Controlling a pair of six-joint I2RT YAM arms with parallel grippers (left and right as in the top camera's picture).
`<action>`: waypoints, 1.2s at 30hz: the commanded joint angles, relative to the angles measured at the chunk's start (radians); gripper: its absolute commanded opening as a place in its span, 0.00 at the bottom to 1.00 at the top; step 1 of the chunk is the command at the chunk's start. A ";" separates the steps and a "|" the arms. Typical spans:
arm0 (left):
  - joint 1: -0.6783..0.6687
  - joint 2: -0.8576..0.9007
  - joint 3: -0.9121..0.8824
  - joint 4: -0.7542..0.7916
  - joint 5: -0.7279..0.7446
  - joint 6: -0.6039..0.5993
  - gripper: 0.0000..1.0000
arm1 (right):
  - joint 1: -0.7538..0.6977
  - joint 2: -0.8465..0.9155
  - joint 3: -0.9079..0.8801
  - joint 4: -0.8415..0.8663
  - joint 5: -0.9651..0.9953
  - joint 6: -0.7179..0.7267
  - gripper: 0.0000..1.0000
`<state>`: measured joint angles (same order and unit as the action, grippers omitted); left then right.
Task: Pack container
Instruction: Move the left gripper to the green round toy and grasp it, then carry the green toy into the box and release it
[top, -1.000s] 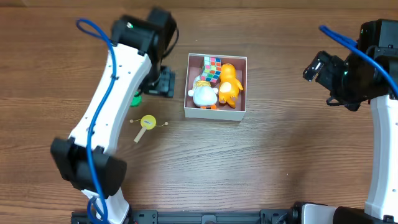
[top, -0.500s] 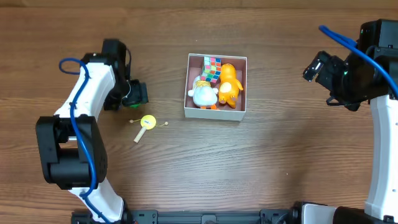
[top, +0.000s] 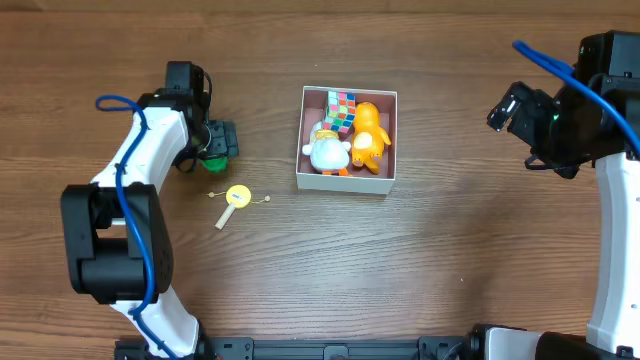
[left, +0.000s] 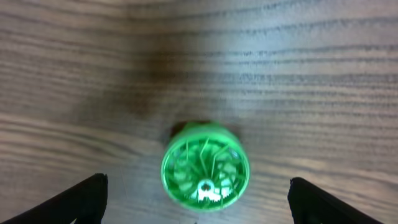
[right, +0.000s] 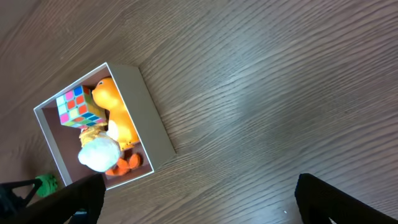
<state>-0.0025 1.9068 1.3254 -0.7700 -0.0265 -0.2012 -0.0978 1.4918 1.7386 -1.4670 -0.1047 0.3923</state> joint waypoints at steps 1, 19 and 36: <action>-0.003 0.069 -0.011 0.037 0.003 0.019 0.92 | -0.002 -0.003 0.002 0.002 -0.002 0.003 1.00; -0.004 0.142 -0.009 0.030 0.028 0.022 0.56 | -0.002 -0.003 0.002 0.002 -0.002 0.003 1.00; -0.051 0.141 0.652 -0.551 0.302 0.024 0.36 | -0.002 -0.003 0.002 0.002 -0.002 0.003 1.00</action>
<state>-0.0116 2.0541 1.8122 -1.2694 0.1490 -0.1802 -0.0978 1.4918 1.7382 -1.4673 -0.1047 0.3920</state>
